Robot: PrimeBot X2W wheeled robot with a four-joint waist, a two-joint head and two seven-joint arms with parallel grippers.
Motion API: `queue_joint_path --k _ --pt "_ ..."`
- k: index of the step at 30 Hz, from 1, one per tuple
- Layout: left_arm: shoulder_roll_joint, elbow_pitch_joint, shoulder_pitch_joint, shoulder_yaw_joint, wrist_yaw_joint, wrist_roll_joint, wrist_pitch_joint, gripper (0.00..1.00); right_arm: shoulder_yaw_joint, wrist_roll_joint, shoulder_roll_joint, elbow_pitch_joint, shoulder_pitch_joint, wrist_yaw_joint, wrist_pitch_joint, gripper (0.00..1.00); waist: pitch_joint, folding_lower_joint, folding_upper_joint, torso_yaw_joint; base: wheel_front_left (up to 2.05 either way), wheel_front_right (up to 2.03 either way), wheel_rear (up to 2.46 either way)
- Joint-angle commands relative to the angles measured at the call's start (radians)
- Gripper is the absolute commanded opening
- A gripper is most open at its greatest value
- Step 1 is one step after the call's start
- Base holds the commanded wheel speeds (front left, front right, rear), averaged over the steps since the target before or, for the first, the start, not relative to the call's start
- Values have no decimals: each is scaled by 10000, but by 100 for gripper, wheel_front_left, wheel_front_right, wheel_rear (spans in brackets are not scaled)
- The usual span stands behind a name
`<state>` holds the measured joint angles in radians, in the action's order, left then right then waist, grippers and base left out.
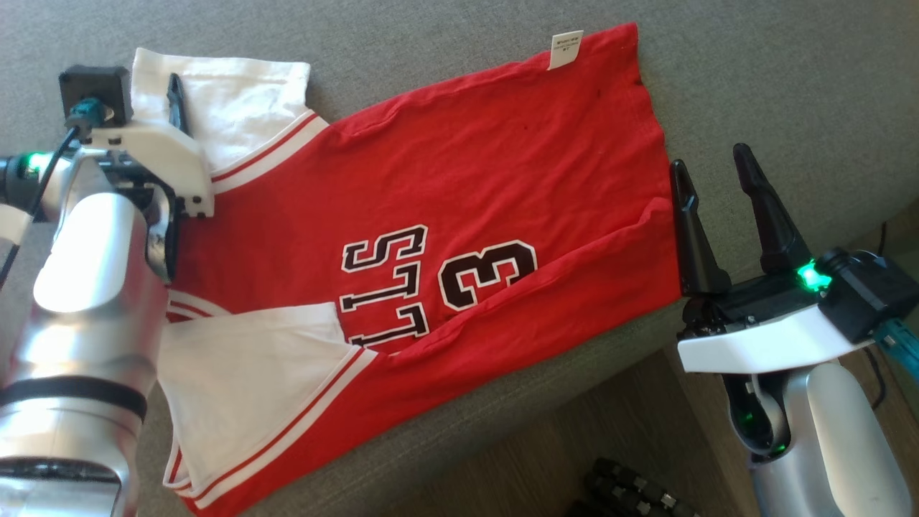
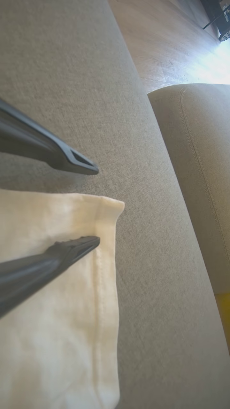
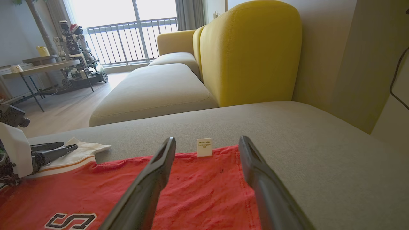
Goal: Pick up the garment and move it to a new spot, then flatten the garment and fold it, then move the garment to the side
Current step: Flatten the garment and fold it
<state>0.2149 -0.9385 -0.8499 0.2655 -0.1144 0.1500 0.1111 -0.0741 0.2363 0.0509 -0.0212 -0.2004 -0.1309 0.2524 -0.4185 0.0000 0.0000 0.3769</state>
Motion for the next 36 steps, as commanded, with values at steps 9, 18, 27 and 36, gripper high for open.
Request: queue_joint_path --k 9,18,27,36 --pt "408 -708 -1045 -125 -8 -5 581 11 -193 45 -6 -250 -230 2 92 100 -137 0 0 -37 0 0 0" --pt "326 -1116 -1326 -53 358 195 1220 0 56 -31 -7 -30 -313 2 93 100 -68 0 0 -391 0 0 0" --pt "89 -632 -1077 -63 719 470 1481 0 335 -223 -7 250 -415 2 93 100 239 0 0 -827 0 0 0" --pt "-336 3084 1220 -800 296 828 1504 0 665 -285 -7 267 -56 2 93 100 1112 0 0 -1554 0 0 0"
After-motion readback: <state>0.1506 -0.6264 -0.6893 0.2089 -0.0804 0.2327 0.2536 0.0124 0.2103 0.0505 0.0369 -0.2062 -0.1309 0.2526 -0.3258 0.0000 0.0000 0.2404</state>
